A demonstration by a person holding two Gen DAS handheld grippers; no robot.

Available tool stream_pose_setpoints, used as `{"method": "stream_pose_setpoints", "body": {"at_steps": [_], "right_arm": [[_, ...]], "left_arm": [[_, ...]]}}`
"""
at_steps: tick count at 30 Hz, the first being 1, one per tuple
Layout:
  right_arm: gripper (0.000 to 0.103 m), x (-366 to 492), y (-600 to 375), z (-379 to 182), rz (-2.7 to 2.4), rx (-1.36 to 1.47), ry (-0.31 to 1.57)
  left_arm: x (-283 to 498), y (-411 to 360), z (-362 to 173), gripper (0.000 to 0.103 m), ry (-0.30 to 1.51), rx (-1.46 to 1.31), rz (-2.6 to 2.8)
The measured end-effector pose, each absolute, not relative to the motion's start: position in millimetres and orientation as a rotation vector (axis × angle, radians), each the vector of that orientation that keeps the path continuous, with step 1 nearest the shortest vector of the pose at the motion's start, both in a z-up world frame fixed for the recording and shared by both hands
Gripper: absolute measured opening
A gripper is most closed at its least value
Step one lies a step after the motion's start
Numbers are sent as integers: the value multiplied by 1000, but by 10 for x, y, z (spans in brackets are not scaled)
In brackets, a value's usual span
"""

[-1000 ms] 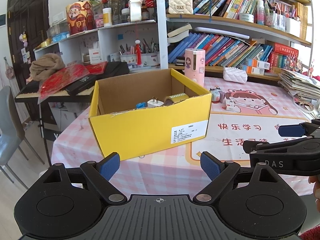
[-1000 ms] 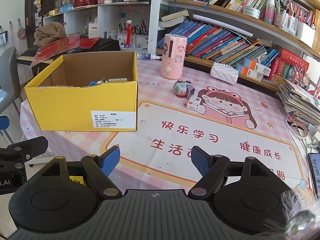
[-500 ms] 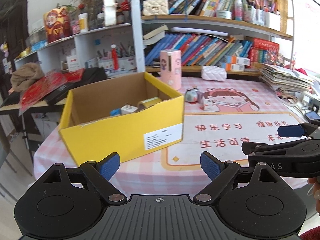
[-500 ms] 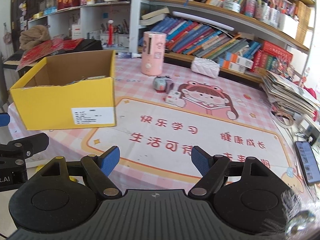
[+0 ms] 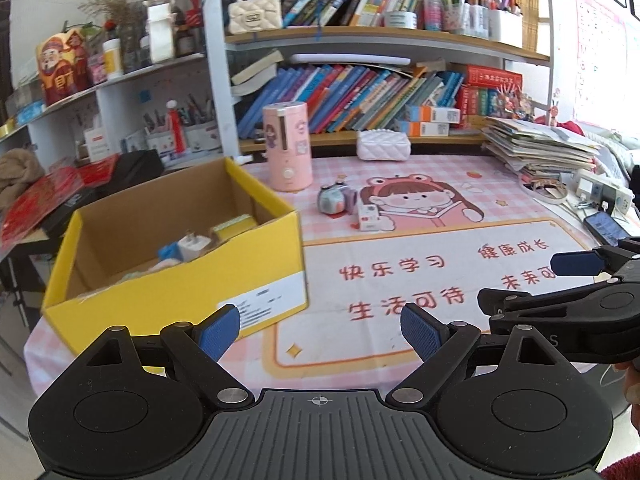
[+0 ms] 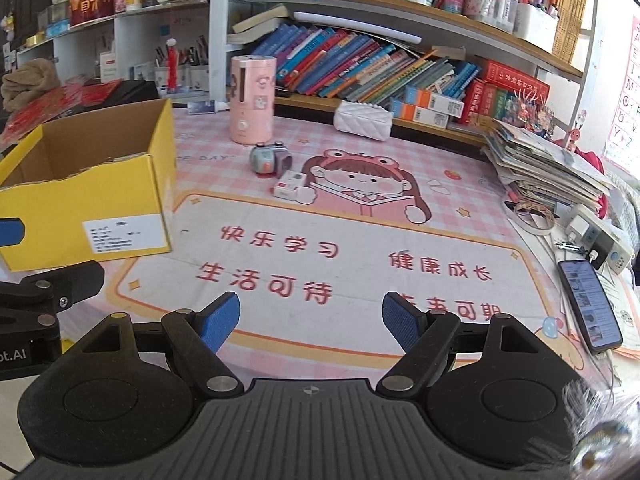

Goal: Organize objects
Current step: 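Move the left gripper toward the toy truck while the right gripper approaches the white pin box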

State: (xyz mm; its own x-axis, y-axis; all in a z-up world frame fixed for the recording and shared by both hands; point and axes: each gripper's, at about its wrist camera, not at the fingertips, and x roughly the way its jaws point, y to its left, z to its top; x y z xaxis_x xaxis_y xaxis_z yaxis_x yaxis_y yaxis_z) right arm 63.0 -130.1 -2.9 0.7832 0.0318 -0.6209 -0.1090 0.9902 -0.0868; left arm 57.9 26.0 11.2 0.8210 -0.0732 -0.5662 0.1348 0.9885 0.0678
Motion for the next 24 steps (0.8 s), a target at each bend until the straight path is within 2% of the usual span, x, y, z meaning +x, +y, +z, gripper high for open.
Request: {"method": "stream_pose_setpoints", "body": {"at_steps": [24], "right_arm": [[77, 1699, -1669, -4, 174, -152, 677]], "left_arm": [[1422, -142, 104, 90, 615, 75, -8]]}}
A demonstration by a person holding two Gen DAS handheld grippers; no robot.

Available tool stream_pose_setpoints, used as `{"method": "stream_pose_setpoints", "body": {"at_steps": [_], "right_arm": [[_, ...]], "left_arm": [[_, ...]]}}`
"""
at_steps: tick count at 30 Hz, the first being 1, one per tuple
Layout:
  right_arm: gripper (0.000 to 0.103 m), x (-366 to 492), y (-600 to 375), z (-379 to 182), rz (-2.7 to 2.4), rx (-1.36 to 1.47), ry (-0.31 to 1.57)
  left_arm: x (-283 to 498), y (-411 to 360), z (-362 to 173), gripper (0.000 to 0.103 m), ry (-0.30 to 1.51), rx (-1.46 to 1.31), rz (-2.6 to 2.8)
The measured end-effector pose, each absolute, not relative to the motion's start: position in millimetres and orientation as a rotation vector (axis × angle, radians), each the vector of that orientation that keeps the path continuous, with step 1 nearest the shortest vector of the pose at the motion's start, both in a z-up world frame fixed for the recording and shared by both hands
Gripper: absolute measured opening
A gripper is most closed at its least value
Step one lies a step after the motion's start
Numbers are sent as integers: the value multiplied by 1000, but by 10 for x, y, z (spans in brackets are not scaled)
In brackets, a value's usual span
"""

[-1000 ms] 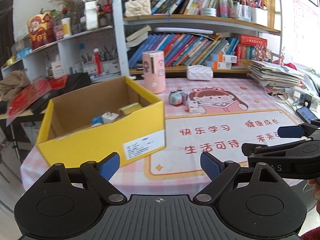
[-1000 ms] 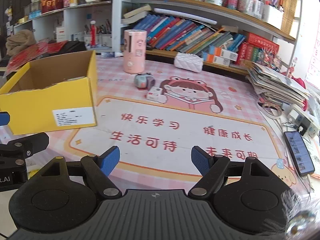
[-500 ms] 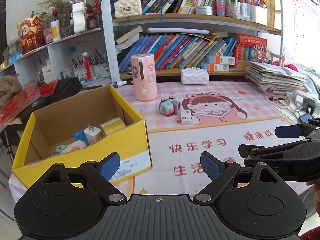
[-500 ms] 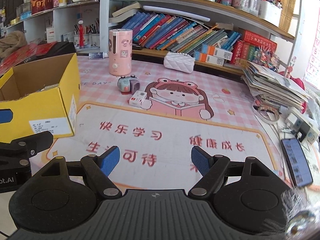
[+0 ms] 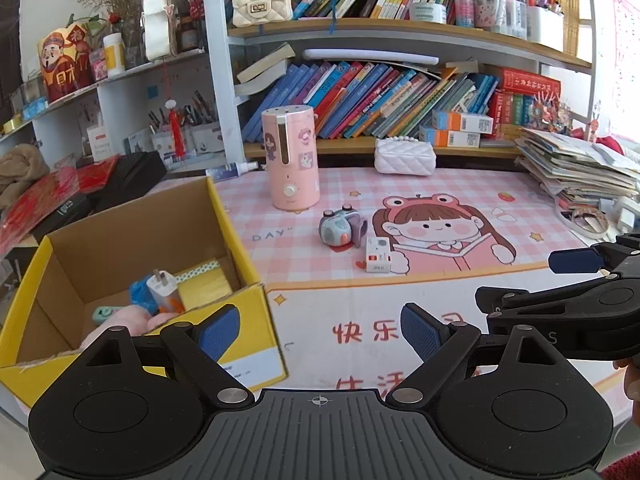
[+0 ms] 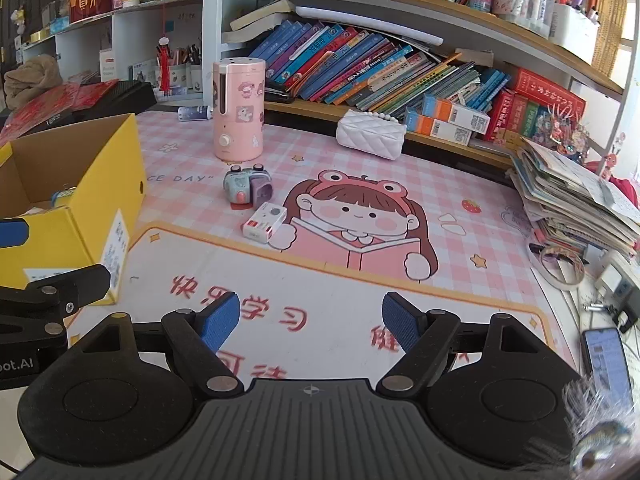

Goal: Organize objects
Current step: 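Move the left gripper toward the toy truck while the right gripper approaches the white pin box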

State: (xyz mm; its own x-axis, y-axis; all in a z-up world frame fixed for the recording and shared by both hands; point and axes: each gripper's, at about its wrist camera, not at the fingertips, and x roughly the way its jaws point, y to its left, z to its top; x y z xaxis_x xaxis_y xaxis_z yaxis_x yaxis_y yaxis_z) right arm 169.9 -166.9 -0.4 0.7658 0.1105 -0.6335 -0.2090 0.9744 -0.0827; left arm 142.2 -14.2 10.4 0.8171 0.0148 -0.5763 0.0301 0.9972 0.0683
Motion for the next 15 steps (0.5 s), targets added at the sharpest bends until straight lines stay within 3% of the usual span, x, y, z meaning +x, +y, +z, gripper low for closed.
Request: {"method": "stream_pose_setpoints", "body": {"at_steps": [15], "right_arm": [[75, 2161, -1937, -61, 268, -141, 686]], "left_arm": [[1748, -435, 51, 90, 646, 68, 78]]}}
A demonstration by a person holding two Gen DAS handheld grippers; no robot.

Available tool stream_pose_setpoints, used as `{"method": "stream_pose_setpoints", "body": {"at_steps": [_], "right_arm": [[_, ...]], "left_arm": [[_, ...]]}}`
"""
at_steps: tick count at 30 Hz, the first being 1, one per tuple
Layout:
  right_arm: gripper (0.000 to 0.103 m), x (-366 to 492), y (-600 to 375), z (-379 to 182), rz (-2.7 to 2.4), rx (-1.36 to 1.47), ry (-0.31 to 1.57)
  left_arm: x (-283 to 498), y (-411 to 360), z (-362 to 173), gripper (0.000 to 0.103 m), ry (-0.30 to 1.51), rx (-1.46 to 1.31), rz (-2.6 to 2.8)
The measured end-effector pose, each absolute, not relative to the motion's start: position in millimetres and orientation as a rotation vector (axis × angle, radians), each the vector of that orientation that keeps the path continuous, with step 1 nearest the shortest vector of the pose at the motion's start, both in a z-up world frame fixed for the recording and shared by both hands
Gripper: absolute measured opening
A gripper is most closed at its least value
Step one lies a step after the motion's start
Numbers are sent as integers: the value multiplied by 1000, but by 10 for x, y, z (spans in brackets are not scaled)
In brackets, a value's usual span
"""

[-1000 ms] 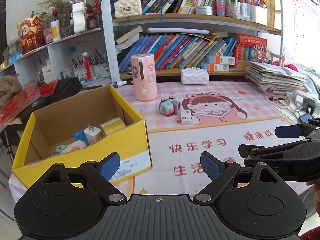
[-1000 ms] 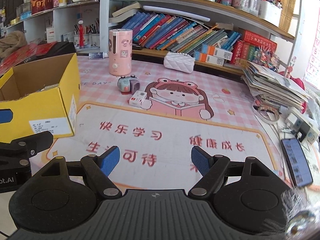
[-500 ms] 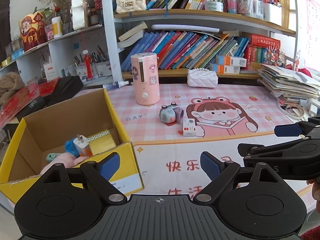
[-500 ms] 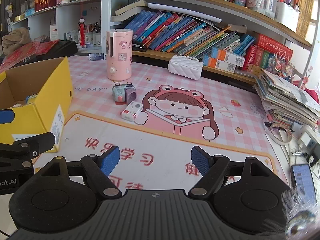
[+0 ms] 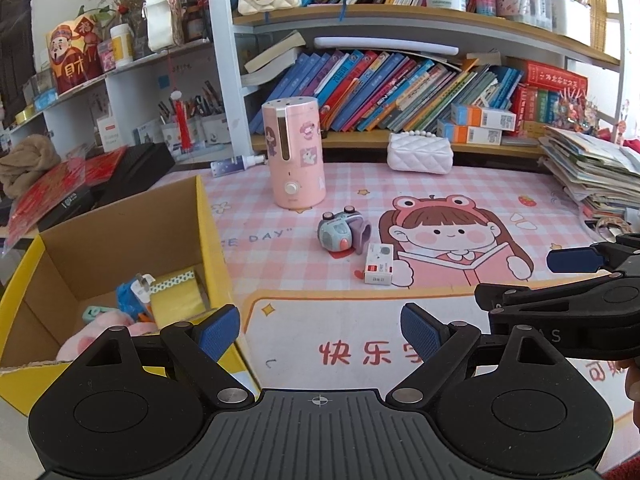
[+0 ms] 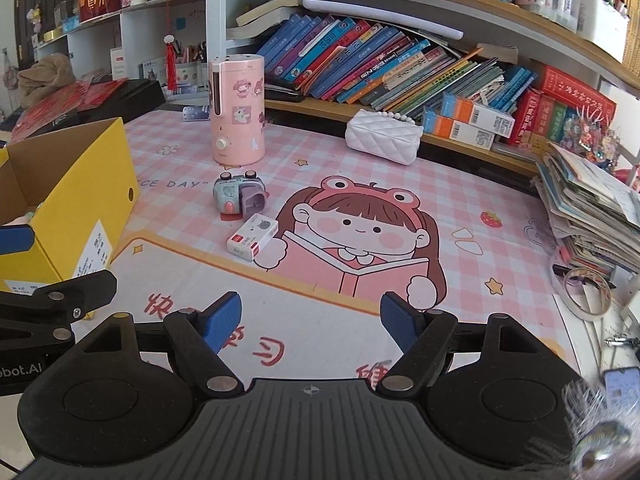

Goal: Organize objects
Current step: 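Move the left gripper toward the toy truck while the right gripper approaches the white pin box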

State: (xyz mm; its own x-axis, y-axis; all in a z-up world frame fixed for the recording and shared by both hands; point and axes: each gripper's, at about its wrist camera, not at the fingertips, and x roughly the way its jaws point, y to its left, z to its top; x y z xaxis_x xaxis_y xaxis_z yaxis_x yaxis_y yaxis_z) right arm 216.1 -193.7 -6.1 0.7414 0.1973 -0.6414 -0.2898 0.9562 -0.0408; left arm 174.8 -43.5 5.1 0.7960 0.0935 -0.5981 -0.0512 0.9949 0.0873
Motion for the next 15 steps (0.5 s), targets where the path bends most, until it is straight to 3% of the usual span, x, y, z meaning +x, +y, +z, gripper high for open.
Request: {"method": "stream_pose_setpoints", "body": {"at_steps": [15], "right_arm": [[75, 2719, -2091, -109, 374, -117, 665]], "left_arm": [[2198, -567, -3, 90, 666, 64, 186]]}}
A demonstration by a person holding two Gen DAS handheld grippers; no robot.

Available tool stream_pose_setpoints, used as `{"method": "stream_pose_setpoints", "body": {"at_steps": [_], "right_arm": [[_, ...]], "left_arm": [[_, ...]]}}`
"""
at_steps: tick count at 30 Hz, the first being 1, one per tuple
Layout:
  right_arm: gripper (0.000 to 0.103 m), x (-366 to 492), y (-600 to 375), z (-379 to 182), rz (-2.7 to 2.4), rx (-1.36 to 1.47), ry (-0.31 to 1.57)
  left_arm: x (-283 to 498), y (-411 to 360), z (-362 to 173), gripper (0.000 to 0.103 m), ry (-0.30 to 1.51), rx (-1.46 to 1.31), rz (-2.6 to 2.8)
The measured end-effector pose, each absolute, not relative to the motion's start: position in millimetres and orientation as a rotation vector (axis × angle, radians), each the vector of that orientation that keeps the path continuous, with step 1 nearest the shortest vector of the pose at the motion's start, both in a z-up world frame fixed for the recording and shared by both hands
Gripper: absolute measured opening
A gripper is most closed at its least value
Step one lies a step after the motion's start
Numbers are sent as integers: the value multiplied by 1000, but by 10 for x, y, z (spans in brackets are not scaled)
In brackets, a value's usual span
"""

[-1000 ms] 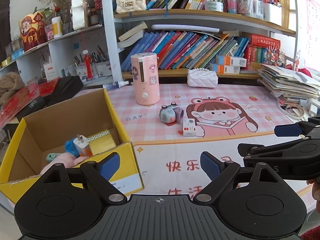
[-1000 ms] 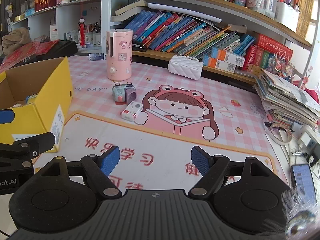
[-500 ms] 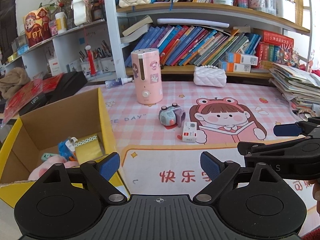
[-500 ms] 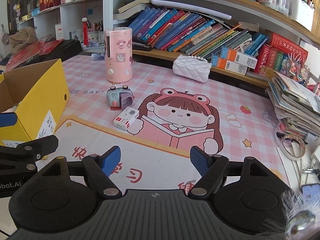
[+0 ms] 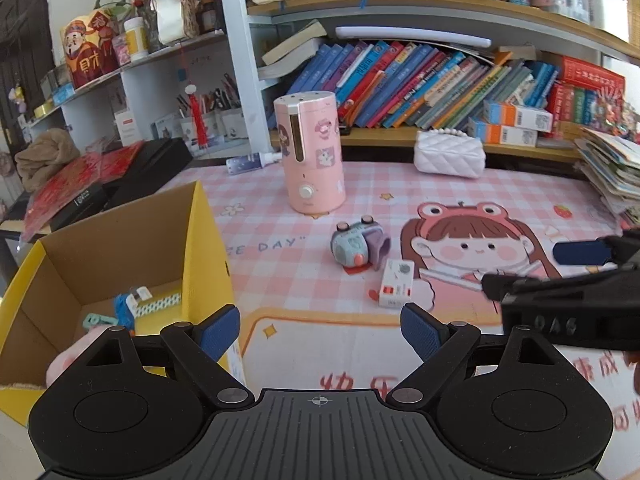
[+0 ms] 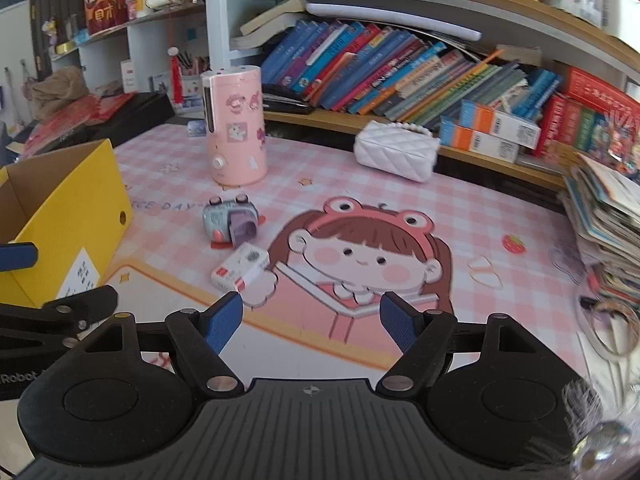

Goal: Organize objects
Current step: 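Move the left gripper toward the toy truck while the right gripper approaches the white pin box, then close the left gripper on the toy truck while the right gripper grasps the white pin box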

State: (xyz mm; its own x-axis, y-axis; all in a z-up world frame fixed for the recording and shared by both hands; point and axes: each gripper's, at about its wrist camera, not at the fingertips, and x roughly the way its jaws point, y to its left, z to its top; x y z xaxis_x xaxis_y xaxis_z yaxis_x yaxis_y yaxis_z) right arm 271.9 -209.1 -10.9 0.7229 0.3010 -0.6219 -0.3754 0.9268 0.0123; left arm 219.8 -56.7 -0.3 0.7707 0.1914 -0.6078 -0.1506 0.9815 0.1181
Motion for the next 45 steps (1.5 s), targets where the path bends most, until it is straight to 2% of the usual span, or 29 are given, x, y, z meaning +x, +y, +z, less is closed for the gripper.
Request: {"method": "stream_pose_setpoints", "body": {"at_steps": [18, 27, 30, 32, 33, 45], "right_arm": [[73, 3478, -1563, -611, 759, -326, 645], [74, 3696, -1372, -843, 824, -345, 691], [71, 3739, -1386, -854, 837, -311, 704], [60, 3730, -1388, -849, 842, -308, 688], [58, 3730, -1385, -843, 843, -307, 689], [58, 3461, -1800, -587, 719, -252, 681]], "left_arm": [[2536, -467, 52, 90, 678, 66, 283], [2560, -436, 45, 90, 695, 67, 302], [2556, -435, 40, 90, 699, 69, 303], [2553, -444, 41, 90, 699, 71, 301], [2550, -450, 42, 90, 698, 72, 300], [2663, -550, -5, 90, 675, 60, 245]]}}
